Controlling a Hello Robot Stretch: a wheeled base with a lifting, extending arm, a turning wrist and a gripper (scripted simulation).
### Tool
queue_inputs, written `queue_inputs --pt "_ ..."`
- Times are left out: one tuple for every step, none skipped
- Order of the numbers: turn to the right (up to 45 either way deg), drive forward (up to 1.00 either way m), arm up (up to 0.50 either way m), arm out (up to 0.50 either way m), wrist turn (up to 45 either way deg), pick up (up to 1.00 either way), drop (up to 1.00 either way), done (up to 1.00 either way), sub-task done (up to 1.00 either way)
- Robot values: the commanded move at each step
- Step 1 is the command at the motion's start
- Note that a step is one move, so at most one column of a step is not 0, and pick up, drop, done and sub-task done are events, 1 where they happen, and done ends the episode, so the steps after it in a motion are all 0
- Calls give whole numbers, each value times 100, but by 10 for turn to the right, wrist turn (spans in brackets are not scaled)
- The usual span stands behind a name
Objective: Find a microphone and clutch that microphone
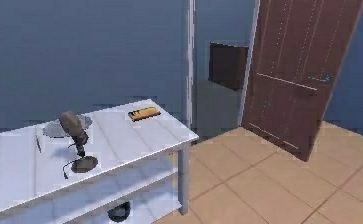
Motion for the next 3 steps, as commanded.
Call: queue_inputs --pt "0 20 0 0 0 0 0 0 0" --pt "-450 0 0 0 0 0 0 0 0" --pt "-450 0 0 0 0 0 0 0 0"
